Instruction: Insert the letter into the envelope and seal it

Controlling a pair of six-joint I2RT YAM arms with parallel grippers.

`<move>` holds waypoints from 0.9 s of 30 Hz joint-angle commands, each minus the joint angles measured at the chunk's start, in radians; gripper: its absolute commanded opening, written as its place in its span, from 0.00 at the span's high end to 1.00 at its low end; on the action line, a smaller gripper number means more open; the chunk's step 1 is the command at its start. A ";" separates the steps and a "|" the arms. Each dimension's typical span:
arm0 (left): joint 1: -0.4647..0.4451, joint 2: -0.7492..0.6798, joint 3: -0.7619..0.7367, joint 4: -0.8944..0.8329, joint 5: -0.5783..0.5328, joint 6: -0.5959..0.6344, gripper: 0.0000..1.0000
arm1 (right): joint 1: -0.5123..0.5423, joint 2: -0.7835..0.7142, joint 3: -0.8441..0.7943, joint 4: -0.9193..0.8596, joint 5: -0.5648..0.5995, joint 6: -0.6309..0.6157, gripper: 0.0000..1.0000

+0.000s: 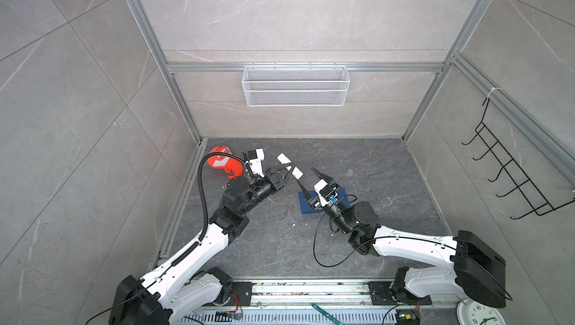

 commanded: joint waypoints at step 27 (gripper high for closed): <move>-0.003 0.041 0.091 0.005 0.106 -0.027 1.00 | 0.006 0.178 0.175 -0.038 0.079 0.015 0.60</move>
